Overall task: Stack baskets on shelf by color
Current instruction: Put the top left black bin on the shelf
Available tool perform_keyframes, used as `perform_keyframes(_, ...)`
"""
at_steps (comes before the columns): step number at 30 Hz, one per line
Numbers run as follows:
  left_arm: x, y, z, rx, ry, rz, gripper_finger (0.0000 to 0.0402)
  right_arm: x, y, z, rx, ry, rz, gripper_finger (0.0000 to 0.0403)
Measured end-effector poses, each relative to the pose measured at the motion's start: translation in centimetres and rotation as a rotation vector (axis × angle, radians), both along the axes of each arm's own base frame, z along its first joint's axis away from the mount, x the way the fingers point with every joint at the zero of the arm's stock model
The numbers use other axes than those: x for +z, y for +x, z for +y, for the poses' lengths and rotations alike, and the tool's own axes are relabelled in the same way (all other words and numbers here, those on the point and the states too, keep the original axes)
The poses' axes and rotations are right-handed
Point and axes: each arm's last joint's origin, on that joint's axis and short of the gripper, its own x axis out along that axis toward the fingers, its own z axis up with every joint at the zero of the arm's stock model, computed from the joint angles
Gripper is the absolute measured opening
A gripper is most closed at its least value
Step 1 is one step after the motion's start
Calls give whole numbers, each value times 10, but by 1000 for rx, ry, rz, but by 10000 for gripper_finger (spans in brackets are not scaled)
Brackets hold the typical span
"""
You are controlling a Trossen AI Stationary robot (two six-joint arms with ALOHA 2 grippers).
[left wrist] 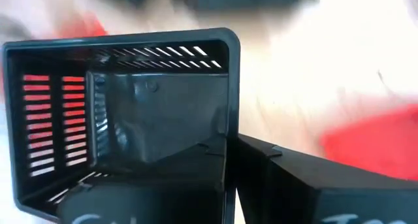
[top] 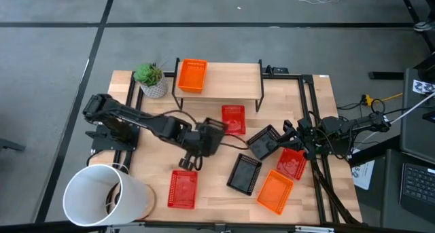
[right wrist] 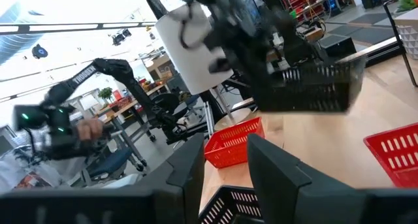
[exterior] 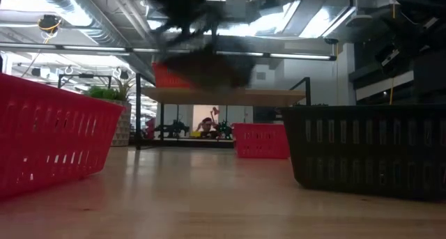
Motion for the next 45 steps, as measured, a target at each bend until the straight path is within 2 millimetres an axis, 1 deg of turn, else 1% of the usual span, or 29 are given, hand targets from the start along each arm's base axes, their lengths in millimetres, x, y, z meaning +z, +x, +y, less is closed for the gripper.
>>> perform_keyframes(2,23,9,8,-38,76,-109,1,0,0,0,-1,1,0,117)
perform_keyframes(4,42,16,26,-20,166,-198,1,0,0,0,0,5,1,117)
perform_keyframes(5,48,19,38,1,201,-228,1,0,0,0,1,12,3,117)
perform_keyframes(7,60,24,68,55,230,-273,1,0,0,0,3,25,7,117)
perform_keyframes(9,70,24,103,131,217,-302,1,0,0,0,3,24,7,117)
perform_keyframes(11,76,20,138,211,172,-323,1,0,0,0,2,23,7,117)
perform_keyframes(13,77,20,166,276,124,-331,0,0,0,0,3,23,6,117)
perform_keyframes(14,76,22,178,296,107,-333,0,0,0,0,2,22,6,117)
perform_keyframes(16,74,26,191,312,75,-305,0,0,0,0,2,21,6,117)
perform_keyframes(18,73,36,199,310,59,-287,0,0,0,0,2,19,5,117)
perform_keyframes(21,60,48,205,328,53,-148,0,0,0,0,1,18,7,117)
perform_keyframes(23,55,54,208,352,79,-90,0,0,0,0,1,19,10,117)
perform_keyframes(26,54,54,210,391,110,-44,0,-1,0,0,2,20,18,117)
perform_keyframes(35,50,48,212,471,55,4,0,-2,0,0,2,19,26,117)
perform_keyframes(40,38,52,212,470,40,65,0,-2,0,0,2,20,25,117)
perform_keyframes(45,31,56,213,455,63,90,1,-1,0,0,2,22,22,117)
